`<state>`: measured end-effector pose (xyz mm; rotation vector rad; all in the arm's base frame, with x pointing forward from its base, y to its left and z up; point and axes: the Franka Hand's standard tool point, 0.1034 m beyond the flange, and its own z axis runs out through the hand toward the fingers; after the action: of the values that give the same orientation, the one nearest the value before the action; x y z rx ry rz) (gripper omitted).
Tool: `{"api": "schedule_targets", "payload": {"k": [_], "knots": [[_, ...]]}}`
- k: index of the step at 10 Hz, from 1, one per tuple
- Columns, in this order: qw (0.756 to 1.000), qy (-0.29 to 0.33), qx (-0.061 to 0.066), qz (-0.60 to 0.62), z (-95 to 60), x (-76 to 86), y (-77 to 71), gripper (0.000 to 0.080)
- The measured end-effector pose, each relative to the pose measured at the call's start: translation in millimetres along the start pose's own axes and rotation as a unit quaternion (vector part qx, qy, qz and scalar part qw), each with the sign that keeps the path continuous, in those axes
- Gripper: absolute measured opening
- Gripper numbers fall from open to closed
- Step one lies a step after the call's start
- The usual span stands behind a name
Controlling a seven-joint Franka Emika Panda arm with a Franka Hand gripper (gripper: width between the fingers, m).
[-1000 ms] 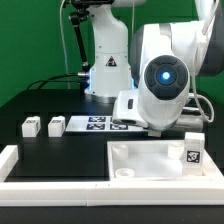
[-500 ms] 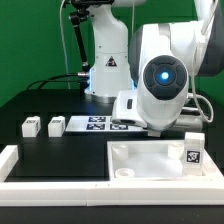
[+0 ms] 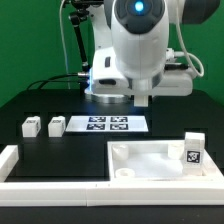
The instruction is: Assemble square table
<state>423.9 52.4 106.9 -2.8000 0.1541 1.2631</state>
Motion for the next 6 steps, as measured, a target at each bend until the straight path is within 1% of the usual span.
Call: {"api": "schedule_targets", "payload": {"k": [1,3,4,5,6], "knots": [[0.999,0.036,-0.002,-0.001,-1.2,3.5,-1.7,0.029],[0.991,0.136,0.004,-0.008,-6.0,8.7,-4.4,0.029],[0.987,0.163,0.004,-0.013,-11.9,16.0,-2.8,0.029],[0.979,0.205,0.006,-0.023,-33.3,27.0,-0.7,0.029],[0.966,0.256,0.008,-0.034,-57.7,34.2,2.5,0.029]]}}
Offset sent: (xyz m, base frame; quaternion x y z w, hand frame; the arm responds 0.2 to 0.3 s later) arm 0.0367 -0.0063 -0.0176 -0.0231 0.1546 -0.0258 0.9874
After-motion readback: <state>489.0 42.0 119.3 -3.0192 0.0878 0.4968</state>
